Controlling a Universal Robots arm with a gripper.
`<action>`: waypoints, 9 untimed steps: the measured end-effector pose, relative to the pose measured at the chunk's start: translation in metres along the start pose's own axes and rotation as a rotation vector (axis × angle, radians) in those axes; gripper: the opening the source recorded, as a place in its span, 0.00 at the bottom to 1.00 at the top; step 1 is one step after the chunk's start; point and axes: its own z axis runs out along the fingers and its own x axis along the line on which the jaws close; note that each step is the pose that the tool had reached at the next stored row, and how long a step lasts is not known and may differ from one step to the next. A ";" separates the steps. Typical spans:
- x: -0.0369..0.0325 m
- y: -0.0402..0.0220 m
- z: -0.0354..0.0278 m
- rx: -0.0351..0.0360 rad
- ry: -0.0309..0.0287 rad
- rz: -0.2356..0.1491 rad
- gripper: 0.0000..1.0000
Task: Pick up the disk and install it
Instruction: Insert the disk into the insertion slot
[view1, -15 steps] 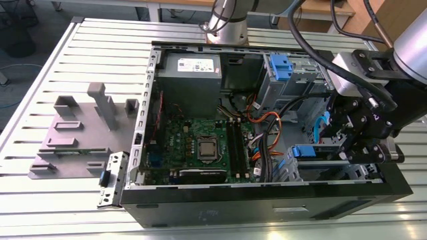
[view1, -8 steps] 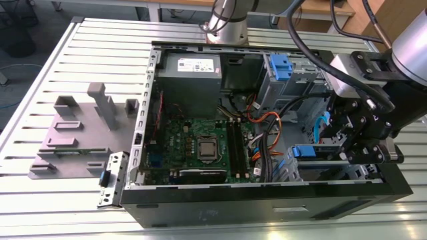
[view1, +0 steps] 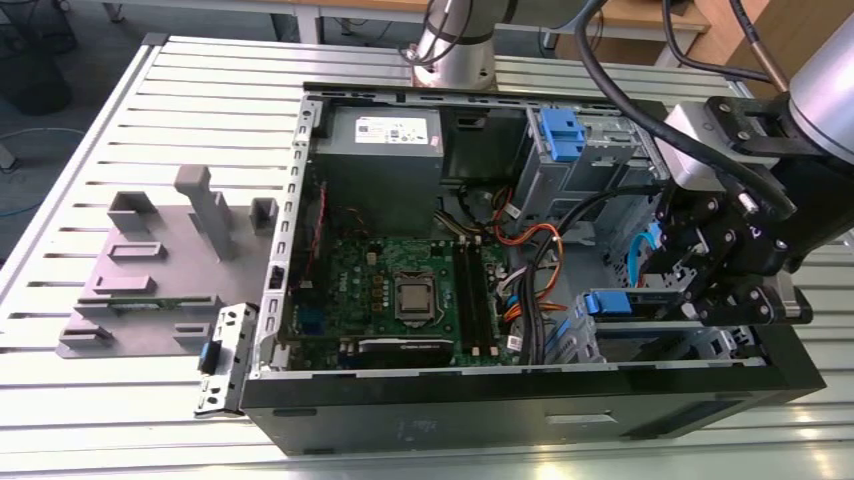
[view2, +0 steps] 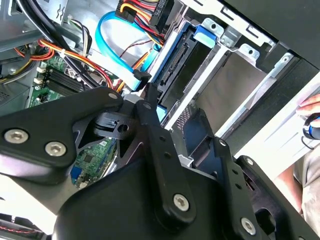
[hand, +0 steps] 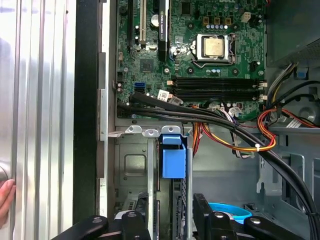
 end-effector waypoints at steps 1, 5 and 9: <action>0.0000 0.0000 -0.0001 0.0000 0.0002 0.000 0.48; 0.0000 0.0000 -0.0002 0.0000 0.0002 0.000 0.48; 0.0000 0.0000 -0.0001 0.0035 -0.0002 0.000 0.48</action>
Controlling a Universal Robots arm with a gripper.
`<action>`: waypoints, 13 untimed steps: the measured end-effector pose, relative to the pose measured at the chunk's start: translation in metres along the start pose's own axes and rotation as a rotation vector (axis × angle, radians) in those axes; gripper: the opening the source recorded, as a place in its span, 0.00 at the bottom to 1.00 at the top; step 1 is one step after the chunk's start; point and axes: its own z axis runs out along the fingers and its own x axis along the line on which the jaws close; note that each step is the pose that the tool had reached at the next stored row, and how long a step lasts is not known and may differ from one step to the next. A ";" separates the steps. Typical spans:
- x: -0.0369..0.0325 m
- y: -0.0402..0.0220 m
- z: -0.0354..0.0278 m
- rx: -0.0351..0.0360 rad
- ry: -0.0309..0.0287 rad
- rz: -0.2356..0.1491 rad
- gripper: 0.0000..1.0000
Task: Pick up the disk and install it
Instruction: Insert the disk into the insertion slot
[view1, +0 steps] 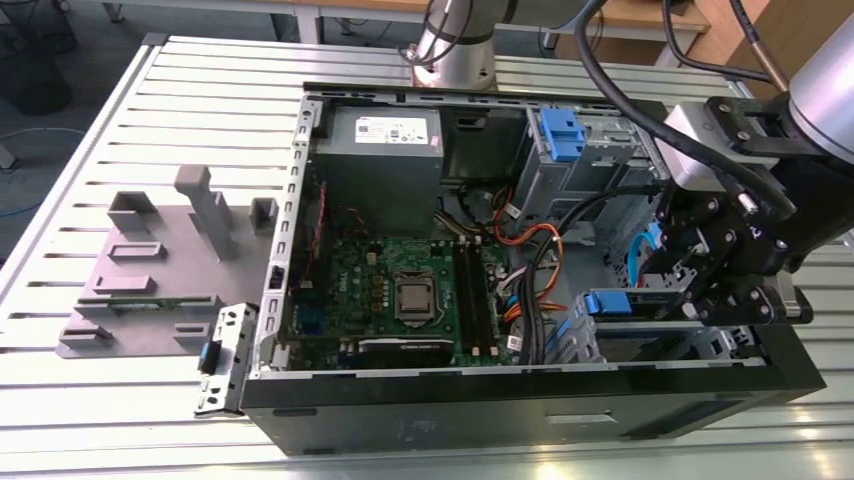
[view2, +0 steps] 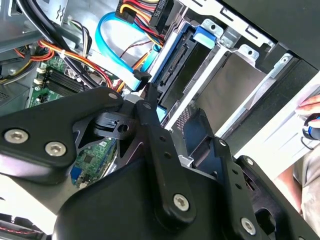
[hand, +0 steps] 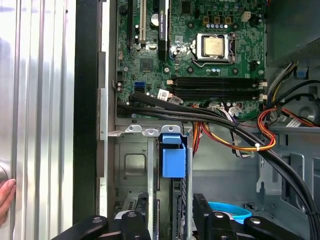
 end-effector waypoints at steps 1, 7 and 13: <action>0.0000 0.0000 0.0001 0.0008 -0.0001 0.000 0.48; 0.0000 0.0002 0.0007 0.0045 -0.0002 0.000 0.48; -0.0017 0.0001 0.0026 0.0059 -0.0004 0.000 0.48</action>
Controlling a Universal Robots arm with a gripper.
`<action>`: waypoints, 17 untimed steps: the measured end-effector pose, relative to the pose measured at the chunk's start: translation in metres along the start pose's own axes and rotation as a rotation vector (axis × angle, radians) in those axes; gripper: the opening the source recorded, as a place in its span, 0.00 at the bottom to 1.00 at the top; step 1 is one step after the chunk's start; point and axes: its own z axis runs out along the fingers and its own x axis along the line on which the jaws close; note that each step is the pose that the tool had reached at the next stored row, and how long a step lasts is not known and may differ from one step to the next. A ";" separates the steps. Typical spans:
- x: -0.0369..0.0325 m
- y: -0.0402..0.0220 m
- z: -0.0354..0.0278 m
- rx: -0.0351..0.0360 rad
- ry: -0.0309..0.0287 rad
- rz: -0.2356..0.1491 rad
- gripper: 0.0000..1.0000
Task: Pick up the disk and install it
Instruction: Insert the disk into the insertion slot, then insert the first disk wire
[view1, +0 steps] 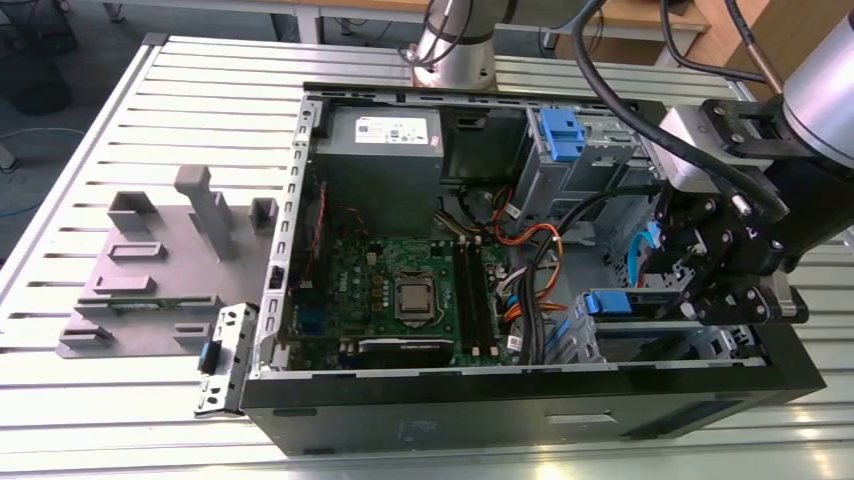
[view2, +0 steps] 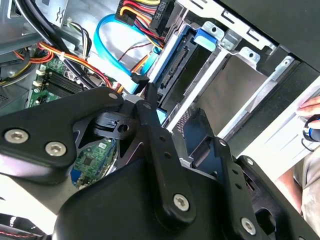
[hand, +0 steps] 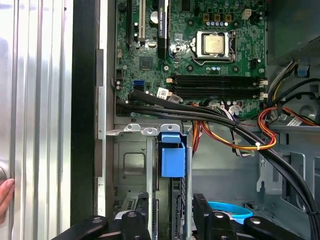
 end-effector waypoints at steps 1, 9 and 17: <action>-0.0001 0.0000 0.0000 0.0000 0.0000 0.000 0.48; -0.0001 0.0000 0.0001 0.0002 0.0000 0.000 0.48; -0.0004 0.0000 -0.0020 0.0003 0.0002 0.000 0.48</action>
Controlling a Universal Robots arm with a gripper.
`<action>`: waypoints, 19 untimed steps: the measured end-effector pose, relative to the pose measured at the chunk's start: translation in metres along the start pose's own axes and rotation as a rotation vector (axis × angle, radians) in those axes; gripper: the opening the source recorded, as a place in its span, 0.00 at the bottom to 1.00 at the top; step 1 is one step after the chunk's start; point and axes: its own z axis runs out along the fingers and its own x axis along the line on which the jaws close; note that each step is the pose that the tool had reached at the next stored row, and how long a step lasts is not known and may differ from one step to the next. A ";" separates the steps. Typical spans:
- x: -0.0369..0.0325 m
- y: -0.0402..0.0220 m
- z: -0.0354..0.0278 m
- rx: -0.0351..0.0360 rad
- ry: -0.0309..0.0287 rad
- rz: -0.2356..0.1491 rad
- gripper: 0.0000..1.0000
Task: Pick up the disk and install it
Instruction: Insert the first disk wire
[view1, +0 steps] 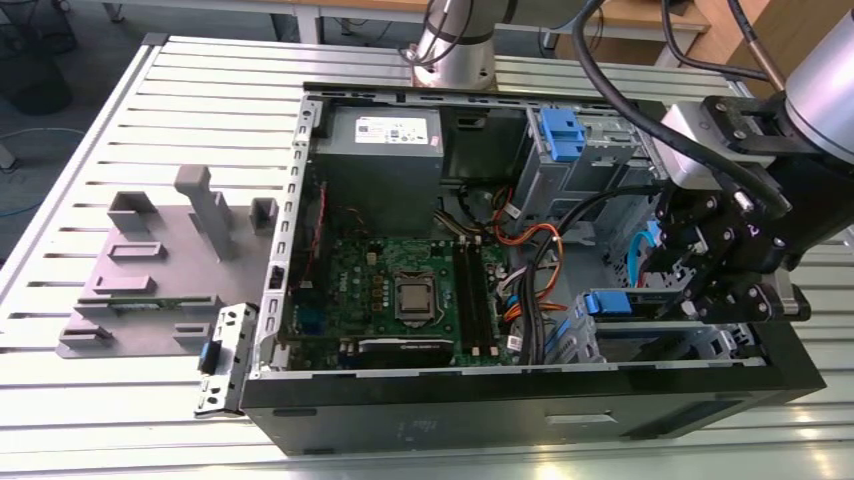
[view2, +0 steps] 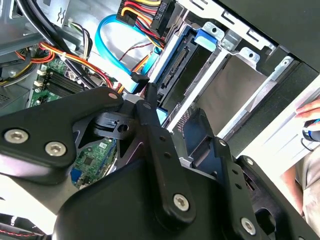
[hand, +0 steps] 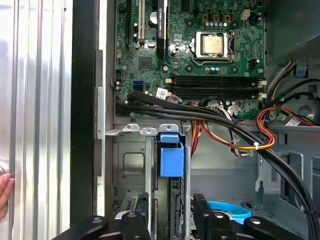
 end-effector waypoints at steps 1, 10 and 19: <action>-0.0001 0.0000 0.0000 0.0000 0.0001 0.000 0.48; -0.0006 0.0002 -0.0128 0.0000 -0.0002 0.000 0.48; -0.0010 0.0005 -0.0271 0.0000 -0.0003 0.000 0.48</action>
